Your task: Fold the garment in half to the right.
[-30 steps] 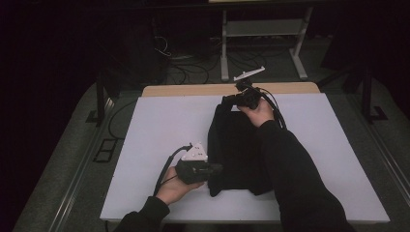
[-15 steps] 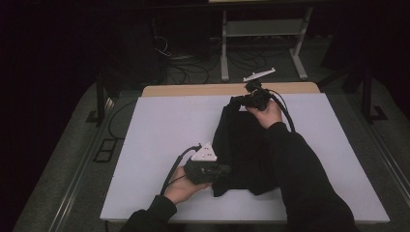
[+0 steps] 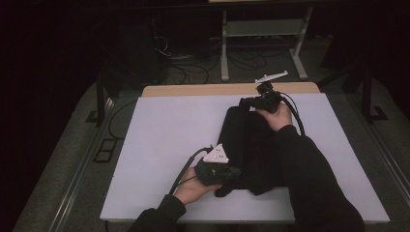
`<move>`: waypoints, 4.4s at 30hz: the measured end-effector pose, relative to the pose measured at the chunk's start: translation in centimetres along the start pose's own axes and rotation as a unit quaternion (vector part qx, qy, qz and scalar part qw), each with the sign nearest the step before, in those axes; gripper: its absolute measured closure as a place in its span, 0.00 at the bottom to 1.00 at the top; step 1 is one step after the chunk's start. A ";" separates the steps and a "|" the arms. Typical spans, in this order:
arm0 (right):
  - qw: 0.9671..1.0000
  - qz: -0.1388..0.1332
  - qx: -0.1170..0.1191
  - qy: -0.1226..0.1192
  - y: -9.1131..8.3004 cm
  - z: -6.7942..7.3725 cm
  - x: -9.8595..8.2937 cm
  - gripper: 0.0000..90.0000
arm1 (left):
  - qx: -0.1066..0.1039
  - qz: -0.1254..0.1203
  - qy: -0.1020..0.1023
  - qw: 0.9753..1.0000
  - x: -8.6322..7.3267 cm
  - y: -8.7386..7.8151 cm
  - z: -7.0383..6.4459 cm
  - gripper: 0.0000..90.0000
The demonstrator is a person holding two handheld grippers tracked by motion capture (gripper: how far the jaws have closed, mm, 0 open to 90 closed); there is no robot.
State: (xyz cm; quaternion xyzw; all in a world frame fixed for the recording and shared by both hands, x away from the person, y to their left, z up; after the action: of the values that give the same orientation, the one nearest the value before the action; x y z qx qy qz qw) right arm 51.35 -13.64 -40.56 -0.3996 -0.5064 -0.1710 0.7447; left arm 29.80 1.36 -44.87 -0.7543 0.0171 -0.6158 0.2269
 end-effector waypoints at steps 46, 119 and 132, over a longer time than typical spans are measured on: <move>0.997 -0.013 -0.052 0.062 -5.2 -6.9 -4.0 0.92 | -0.066 -0.018 -0.012 0.998 3.9 8.4 -3.1 0.93; 0.992 -0.066 -0.055 0.094 -16.2 -8.8 -8.9 0.00 | -0.035 -0.026 -0.059 0.997 7.5 11.4 -1.4 0.34; 0.994 -0.065 -0.051 0.073 -17.6 -7.6 -9.4 0.00 | -0.003 -0.035 -0.032 0.999 8.1 7.9 0.9 0.00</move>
State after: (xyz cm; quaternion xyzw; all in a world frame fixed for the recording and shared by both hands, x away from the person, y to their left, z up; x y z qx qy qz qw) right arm 40.42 -31.86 -42.77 -0.3898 -0.4664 -0.2731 0.7456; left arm 34.59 -7.93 -40.45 -0.7741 -0.0145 -0.5991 0.2038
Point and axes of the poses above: each handheld gripper's, and its own axes: y roughly forward along the jaws, x roughly out of its top, z roughly to its left, the point moved 6 cm from there along y, roughly forward along the jaws, and after that the axes turned 14 degrees about -z, right-handed, at the moved point
